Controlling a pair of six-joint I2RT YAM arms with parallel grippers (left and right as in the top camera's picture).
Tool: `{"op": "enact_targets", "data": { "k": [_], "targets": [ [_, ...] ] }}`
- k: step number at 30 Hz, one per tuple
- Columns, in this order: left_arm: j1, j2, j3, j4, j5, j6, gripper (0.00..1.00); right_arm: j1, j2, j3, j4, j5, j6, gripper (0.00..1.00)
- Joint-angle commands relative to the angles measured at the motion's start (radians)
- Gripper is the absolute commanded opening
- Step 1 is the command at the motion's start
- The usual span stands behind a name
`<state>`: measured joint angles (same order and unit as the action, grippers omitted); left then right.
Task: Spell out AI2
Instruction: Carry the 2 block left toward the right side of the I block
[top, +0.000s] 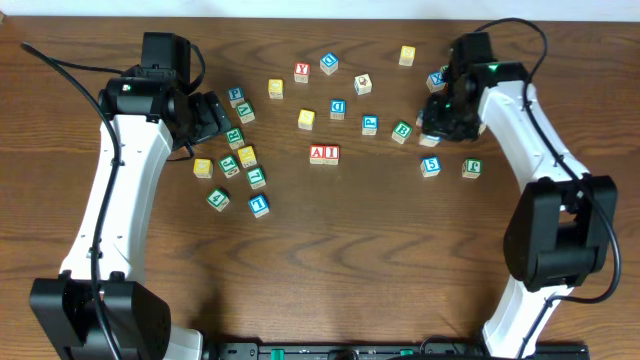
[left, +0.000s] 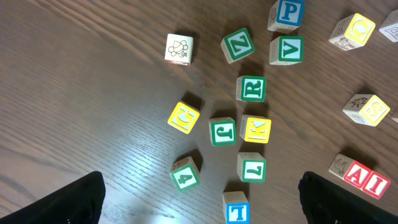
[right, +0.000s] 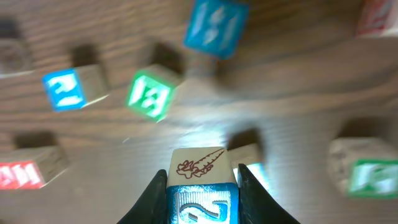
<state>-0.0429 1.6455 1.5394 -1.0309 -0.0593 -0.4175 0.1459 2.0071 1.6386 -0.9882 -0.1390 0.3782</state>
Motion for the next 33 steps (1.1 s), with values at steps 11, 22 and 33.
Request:
{"op": "enact_targets", "data": {
  "k": [11, 22, 33],
  "targets": [
    [0.0, 0.002, 0.009, -0.005, -0.02, 0.006, 0.98, 0.251, -0.004, -0.005, 0.023, 0.163, 0.385, 0.16],
    [0.0, 0.002, 0.009, -0.005, -0.02, 0.006, 0.98, 0.291, 0.032, -0.017, 0.043, 0.193, 0.716, 0.14],
    [0.0, 0.002, 0.009, -0.005, -0.02, 0.006, 0.98, 0.335, 0.094, -0.018, 0.047, 0.25, 1.027, 0.16]
  ]
}}
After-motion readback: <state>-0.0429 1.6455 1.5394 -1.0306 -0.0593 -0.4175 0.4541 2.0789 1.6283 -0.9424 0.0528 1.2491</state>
